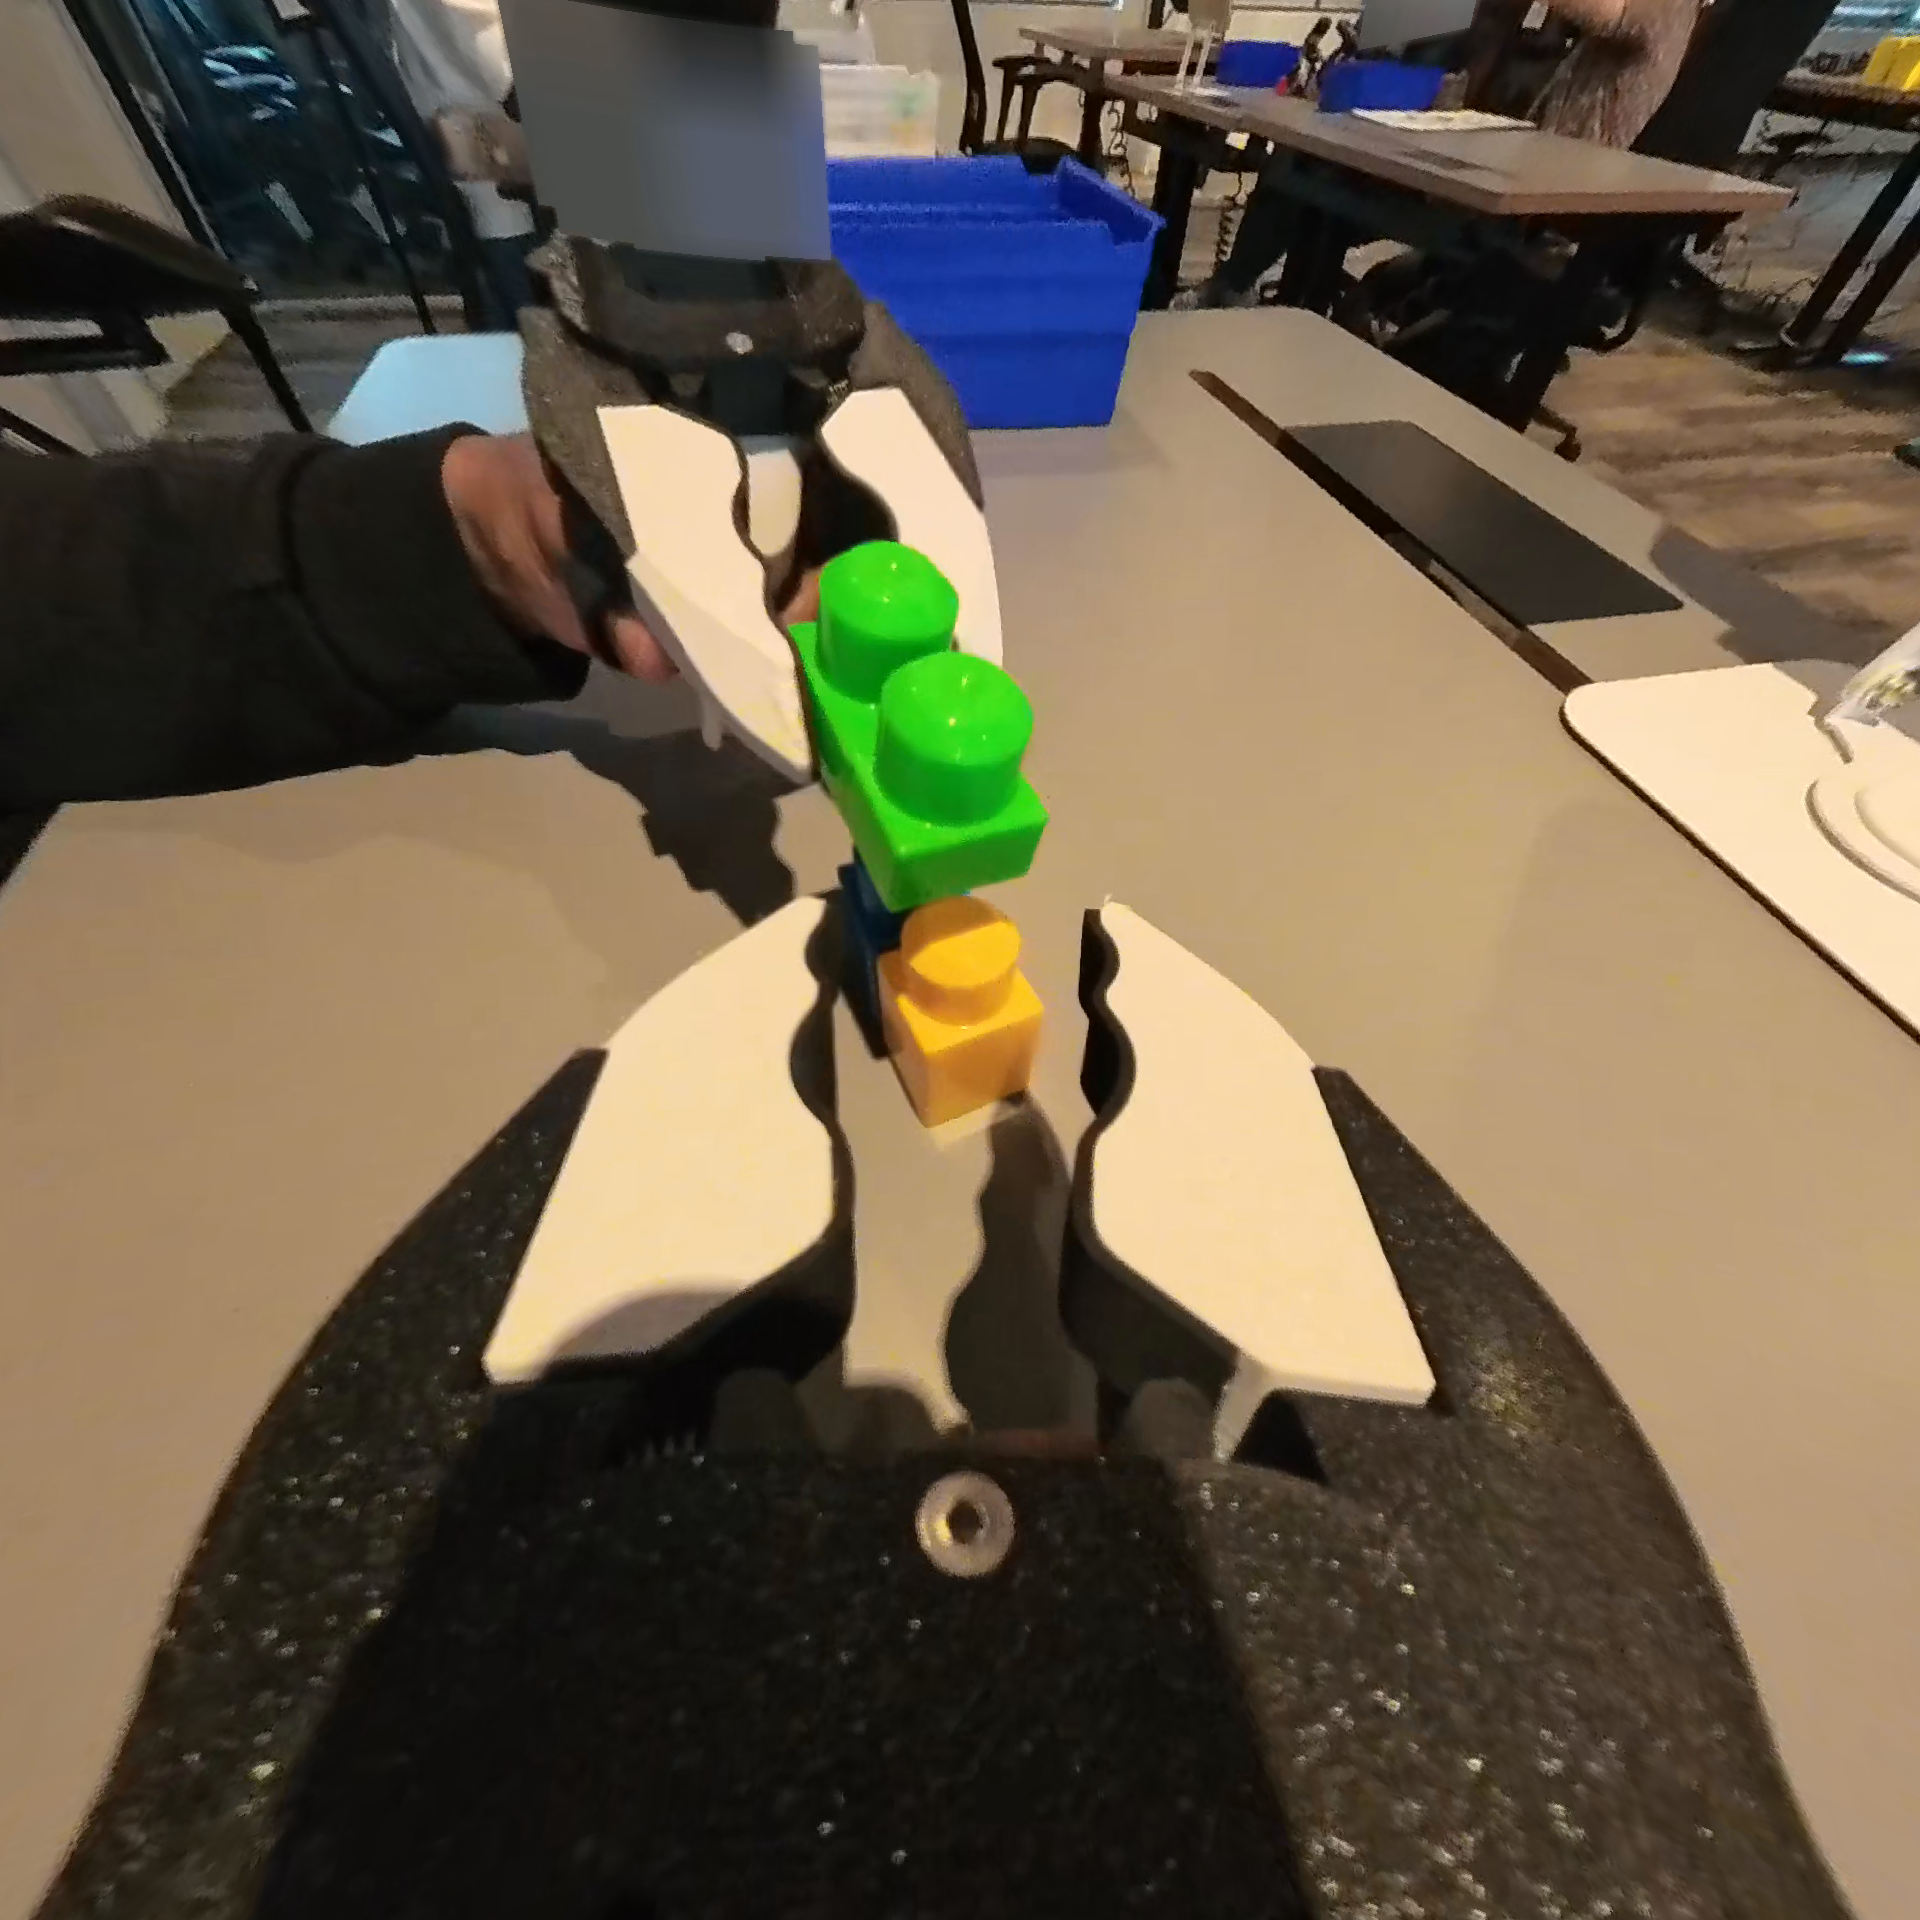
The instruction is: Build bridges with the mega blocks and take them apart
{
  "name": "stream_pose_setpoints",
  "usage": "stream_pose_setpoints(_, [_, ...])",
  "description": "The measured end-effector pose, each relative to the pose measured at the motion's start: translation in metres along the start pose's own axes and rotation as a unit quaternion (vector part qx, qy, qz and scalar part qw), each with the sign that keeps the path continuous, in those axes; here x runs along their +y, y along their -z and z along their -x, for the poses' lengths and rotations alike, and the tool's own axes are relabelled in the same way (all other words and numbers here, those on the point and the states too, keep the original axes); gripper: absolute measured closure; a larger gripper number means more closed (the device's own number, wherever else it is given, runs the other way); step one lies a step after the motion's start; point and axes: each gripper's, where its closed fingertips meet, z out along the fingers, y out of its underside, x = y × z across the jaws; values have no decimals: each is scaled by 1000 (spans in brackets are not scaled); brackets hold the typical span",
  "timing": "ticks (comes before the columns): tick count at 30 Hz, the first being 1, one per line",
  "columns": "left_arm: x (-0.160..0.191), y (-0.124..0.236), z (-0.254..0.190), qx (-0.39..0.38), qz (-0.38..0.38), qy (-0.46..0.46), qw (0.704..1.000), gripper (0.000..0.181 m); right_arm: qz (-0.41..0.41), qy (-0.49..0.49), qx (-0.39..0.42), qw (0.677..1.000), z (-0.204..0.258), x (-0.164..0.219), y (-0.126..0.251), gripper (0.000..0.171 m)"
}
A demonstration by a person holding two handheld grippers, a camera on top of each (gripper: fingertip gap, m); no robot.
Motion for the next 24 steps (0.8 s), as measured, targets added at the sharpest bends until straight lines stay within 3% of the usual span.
stream_pose_setpoints(24, [31, -18, 1, 5, 56, -22, 998, 145, 9, 3, 3, 1000, -6, 13, -8, 138])
